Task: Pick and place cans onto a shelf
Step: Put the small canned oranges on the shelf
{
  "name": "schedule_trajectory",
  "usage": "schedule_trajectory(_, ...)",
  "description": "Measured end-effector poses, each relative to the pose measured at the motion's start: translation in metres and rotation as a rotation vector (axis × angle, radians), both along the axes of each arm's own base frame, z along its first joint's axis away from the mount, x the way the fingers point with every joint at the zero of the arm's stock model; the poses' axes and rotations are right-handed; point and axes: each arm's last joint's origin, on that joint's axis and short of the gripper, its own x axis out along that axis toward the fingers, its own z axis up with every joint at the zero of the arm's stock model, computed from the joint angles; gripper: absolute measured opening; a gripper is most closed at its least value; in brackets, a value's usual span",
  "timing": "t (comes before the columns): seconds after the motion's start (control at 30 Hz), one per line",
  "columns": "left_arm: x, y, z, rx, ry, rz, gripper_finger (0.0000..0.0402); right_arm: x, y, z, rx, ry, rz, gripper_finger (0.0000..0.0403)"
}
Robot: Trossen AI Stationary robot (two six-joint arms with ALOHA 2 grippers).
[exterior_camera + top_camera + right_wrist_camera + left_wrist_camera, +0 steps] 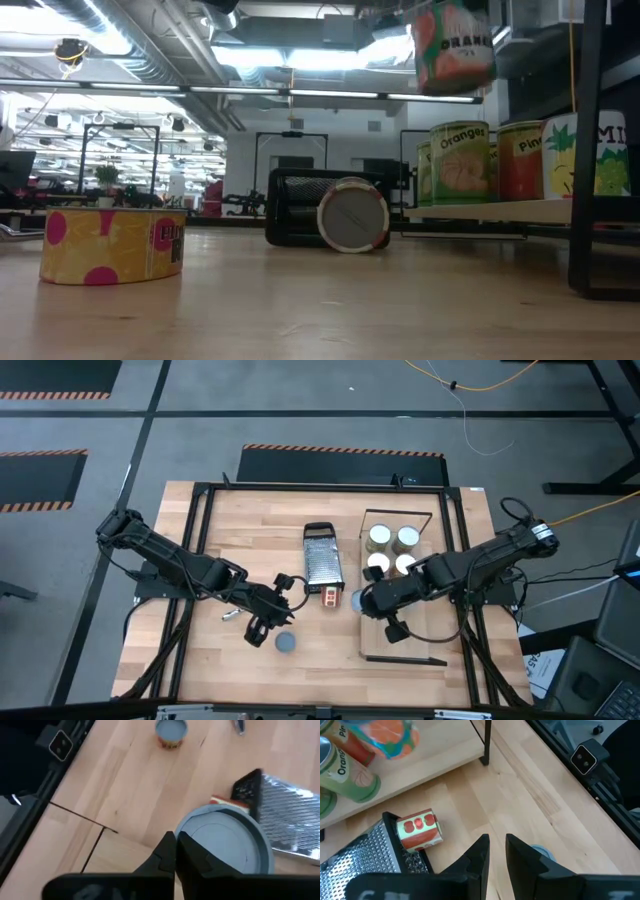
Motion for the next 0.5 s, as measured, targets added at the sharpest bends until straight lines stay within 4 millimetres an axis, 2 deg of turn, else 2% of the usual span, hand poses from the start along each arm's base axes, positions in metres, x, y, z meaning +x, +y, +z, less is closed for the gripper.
schedule_trajectory(0.2, 0.000, -0.001, 0.000, 0.000, 0.000, -0.002, 0.0055, -0.015, -0.006, -0.035, 0.024, 0.070, -0.064, 0.0006)
schedule_trajectory(0.5, -0.001, -0.004, 0.000, -0.002, -0.004, -0.013, 0.0055, -0.040, -0.016, -0.055, 0.105, -0.046, -0.097, 0.0006)
